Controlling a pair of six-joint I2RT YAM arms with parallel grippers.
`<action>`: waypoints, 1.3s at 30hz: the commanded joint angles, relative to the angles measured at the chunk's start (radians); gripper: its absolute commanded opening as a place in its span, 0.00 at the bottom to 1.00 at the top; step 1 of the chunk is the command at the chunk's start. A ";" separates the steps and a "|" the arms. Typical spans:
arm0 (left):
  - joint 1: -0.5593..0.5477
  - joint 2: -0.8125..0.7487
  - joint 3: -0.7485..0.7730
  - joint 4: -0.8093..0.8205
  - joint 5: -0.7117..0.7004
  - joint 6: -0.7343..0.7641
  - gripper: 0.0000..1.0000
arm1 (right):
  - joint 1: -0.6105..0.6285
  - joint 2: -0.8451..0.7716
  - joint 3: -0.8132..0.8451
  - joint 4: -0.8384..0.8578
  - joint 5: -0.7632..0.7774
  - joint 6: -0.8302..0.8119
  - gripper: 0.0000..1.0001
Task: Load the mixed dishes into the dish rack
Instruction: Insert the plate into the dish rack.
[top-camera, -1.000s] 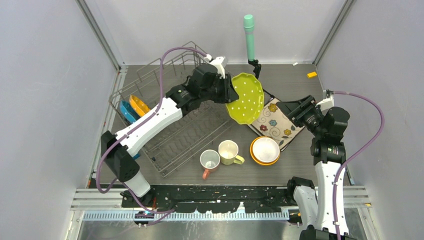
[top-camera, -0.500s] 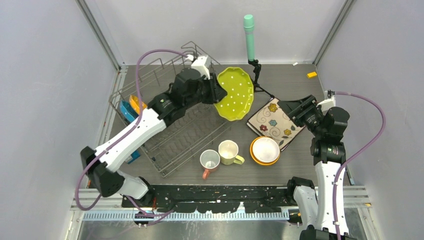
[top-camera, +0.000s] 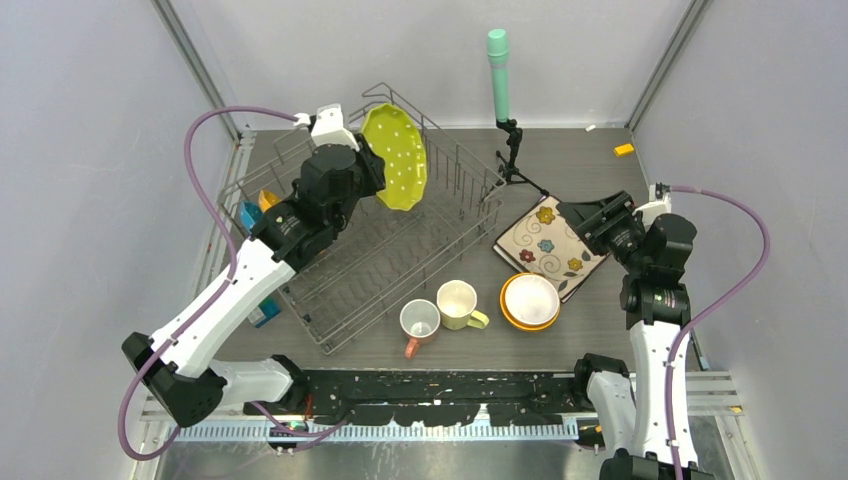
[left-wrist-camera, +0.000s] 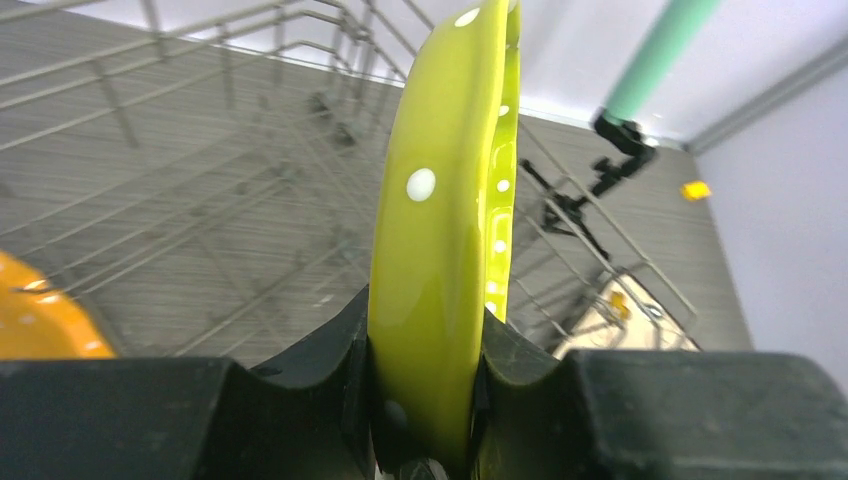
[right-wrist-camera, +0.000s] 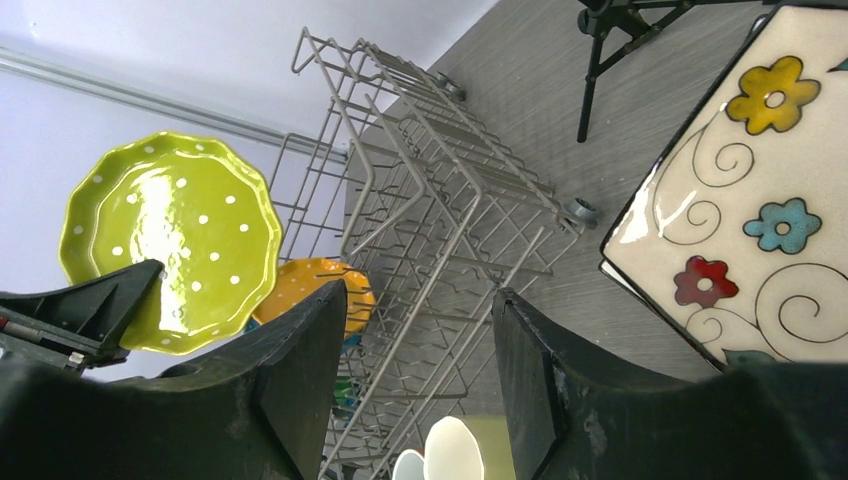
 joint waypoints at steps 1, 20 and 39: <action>-0.004 -0.051 0.035 0.055 -0.266 0.007 0.00 | 0.005 0.004 -0.002 -0.014 0.030 -0.010 0.61; 0.031 -0.006 0.031 -0.077 -0.513 -0.003 0.00 | 0.005 0.042 -0.020 -0.041 0.049 0.000 0.61; 0.131 0.049 0.043 -0.376 -0.713 -0.213 0.00 | 0.005 0.052 -0.019 -0.063 0.059 -0.020 0.61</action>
